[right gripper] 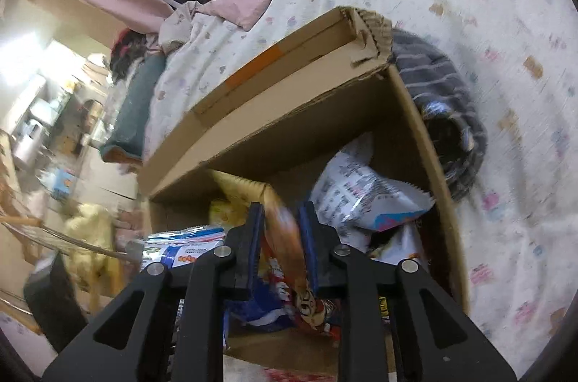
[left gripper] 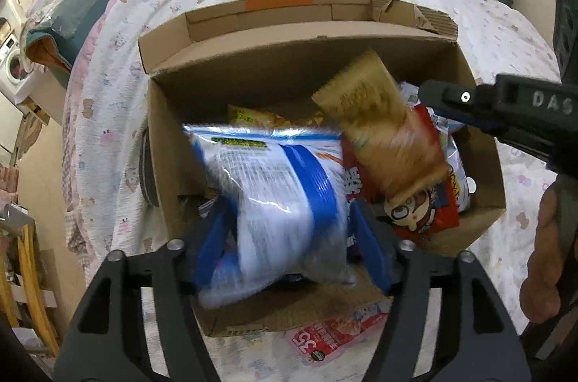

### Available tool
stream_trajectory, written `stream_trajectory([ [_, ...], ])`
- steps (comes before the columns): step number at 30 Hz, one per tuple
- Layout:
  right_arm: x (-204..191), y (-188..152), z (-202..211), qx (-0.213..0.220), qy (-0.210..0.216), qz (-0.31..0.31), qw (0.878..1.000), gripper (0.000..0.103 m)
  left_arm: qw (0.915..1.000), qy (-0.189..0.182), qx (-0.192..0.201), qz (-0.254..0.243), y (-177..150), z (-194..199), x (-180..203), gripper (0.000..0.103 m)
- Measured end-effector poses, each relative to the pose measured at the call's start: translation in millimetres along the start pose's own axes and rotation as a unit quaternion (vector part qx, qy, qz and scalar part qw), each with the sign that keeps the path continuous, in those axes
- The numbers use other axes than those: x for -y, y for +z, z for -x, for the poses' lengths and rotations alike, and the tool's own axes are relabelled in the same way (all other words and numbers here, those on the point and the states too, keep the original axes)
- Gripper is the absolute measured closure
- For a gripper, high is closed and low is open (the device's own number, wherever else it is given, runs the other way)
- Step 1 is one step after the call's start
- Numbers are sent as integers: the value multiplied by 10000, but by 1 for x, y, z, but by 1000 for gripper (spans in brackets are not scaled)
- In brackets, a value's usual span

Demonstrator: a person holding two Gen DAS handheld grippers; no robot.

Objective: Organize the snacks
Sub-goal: 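Carry both snacks over the box and open both tools to release them inside, then lift both open tools away from the box toward the last pouches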

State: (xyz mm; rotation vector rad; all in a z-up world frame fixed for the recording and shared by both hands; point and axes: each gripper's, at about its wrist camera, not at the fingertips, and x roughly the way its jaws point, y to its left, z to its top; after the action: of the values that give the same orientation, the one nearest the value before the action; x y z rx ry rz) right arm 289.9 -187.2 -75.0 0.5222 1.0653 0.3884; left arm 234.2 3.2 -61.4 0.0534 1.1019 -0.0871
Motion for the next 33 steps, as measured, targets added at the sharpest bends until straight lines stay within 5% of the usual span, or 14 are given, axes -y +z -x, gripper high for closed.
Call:
stream_trajectory([
  [5, -13, -1, 7, 194, -350, 436, 9982, 77, 9998, 60, 211, 22, 3, 10, -2, 29],
  [7, -17, 0, 11, 289, -393, 560, 9972, 55, 9997, 35, 236, 47, 4, 11, -3, 29],
  [8, -17, -1, 14, 337, -321, 565, 9973, 31, 9997, 30, 237, 54, 4, 11, -4, 29],
  [9, -16, -1, 17, 399, -303, 552, 9972, 20, 9997, 23, 234, 51, 4, 11, -4, 29],
  [33, -2, -7, 35, 491, -486, 739, 9949, 19, 9993, 77, 369, -90, -9, 32, -3, 29],
])
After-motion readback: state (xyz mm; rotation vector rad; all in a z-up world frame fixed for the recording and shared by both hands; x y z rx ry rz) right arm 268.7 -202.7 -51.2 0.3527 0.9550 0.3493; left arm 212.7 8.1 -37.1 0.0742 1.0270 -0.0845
